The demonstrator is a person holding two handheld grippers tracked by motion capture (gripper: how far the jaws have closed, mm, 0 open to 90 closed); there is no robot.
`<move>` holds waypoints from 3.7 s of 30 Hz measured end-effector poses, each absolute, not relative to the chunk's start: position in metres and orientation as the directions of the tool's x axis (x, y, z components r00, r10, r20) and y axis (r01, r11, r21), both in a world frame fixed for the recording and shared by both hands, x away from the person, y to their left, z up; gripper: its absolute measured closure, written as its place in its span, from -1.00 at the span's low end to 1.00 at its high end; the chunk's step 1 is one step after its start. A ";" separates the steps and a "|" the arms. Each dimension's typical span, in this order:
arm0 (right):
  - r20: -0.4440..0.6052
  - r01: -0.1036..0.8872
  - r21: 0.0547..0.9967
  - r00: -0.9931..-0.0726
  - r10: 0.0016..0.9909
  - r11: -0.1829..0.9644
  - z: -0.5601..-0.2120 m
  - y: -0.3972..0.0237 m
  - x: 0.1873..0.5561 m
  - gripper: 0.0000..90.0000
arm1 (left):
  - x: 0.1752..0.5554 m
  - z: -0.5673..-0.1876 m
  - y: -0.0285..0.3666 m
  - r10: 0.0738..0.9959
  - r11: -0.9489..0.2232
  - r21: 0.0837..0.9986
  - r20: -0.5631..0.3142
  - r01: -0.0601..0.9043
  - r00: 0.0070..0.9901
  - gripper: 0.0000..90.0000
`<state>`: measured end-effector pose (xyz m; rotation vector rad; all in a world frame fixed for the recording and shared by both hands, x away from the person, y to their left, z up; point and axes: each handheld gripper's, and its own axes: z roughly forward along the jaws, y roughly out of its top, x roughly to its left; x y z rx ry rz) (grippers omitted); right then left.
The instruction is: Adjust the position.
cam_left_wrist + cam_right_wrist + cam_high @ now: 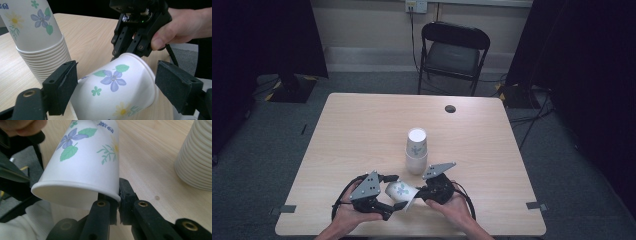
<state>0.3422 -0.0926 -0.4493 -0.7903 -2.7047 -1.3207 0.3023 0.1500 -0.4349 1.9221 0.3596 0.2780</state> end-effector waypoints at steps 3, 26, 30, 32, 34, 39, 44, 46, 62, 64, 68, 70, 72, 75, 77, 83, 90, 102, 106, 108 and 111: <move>0.241 0.454 0.740 -0.868 0.434 0.496 -0.446 -0.096 0.343 0.94 | 0.305 -0.438 0.150 0.373 -0.355 0.927 0.019 0.124 0.928 -0.59; 0.281 0.472 0.783 -0.850 0.446 0.405 -0.435 -0.107 0.349 0.96 | 0.300 -0.447 0.139 0.374 -0.458 0.885 0.101 0.089 0.922 -0.66; 0.274 0.470 0.780 -0.851 0.449 0.414 -0.435 -0.106 0.349 0.96 | 0.300 -0.452 0.135 0.383 -0.484 0.870 0.114 0.094 0.917 -0.68; 0.279 0.473 0.779 -0.849 0.449 0.411 -0.436 -0.105 0.348 0.96 | 0.299 -0.452 0.134 0.385 -0.494 0.865 0.129 0.085 0.914 -0.68; 0.279 0.473 0.781 -0.849 0.449 0.408 -0.435 -0.104 0.348 0.96 | 0.298 -0.453 0.133 0.389 -0.499 0.863 0.145 0.076 0.910 -0.69; 0.282 0.473 0.782 -0.849 0.446 0.405 -0.434 -0.102 0.347 0.96 | 0.299 -0.451 0.133 0.390 -0.505 0.859 0.141 0.083 0.910 -0.70; 0.288 0.473 0.786 -0.850 0.441 0.398 -0.432 -0.101 0.347 0.96 | 0.298 -0.451 0.131 0.394 -0.516 0.854 0.166 0.068 0.904 -0.69; 0.297 0.481 0.784 -0.846 0.442 0.393 -0.431 -0.100 0.347 0.96 | 0.297 -0.451 0.130 0.398 -0.529 0.846 0.184 0.061 0.899 -0.65; 0.267 0.439 0.818 -0.862 0.432 0.371 -0.427 -0.098 0.345 0.85 | 0.305 -0.450 0.136 0.431 -0.447 0.873 0.017 0.196 0.902 -0.52; 0.257 0.427 0.826 -0.866 0.428 0.367 -0.426 -0.097 0.344 0.83 | 0.305 -0.450 0.136 0.433 -0.428 0.877 -0.014 0.219 0.901 -0.51; 0.252 0.414 0.840 -0.870 0.423 0.351 -0.425 -0.097 0.343 0.75 | 0.306 -0.450 0.137 0.443 -0.383 0.885 -0.073 0.262 0.894 -0.50; 0.254 0.413 0.842 -0.871 0.421 0.347 -0.424 -0.097 0.343 0.74 | 0.306 -0.451 0.138 0.443 -0.376 0.887 -0.081 0.267 0.893 -0.50; 0.247 0.399 0.856 -0.875 0.416 0.330 -0.423 -0.097 0.342 0.72 | 0.306 -0.452 0.138 0.443 -0.357 0.892 -0.099 0.276 0.891 -0.48; 0.235 0.383 0.869 -0.876 0.422 0.312 -0.421 -0.098 0.342 0.69 | 0.307 -0.451 0.141 0.441 -0.322 0.902 -0.127 0.289 0.888 -0.46; 0.233 0.380 0.873 -0.876 0.422 0.306 -0.421 -0.099 0.342 0.68 | 0.308 -0.451 0.142 0.447 -0.314 0.903 -0.131 0.292 0.885 -0.45; 0.219 0.351 0.892 -0.886 0.408 0.285 -0.418 -0.102 0.340 0.81 | 0.306 -0.451 0.140 0.433 -0.318 0.908 -0.119 0.275 0.894 -0.42; 0.241 0.372 0.883 -0.882 0.405 0.285 -0.418 -0.101 0.341 0.92 | 0.302 -0.451 0.136 0.436 -0.360 0.904 -0.054 0.229 0.898 -0.42; 0.265 0.417 0.857 -0.860 0.436 0.303 -0.422 -0.095 0.343 0.93 | 0.297 -0.448 0.133 0.457 -0.398 0.905 0.055 0.148 0.888 -0.53; 0.252 0.419 0.851 -0.855 0.454 0.316 -0.422 -0.092 0.342 0.94 | 0.298 -0.448 0.133 0.474 -0.389 0.908 0.049 0.158 0.879 -0.54; 0.256 0.430 0.847 -0.846 0.468 0.313 -0.422 -0.091 0.343 0.94 | 0.298 -0.448 0.134 0.479 -0.385 0.909 0.049 0.160 0.876 -0.52; 0.254 0.441 0.842 -0.832 0.493 0.311 -0.424 -0.088 0.343 0.94 | 0.299 -0.447 0.134 0.492 -0.379 0.910 0.046 0.167 0.869 -0.54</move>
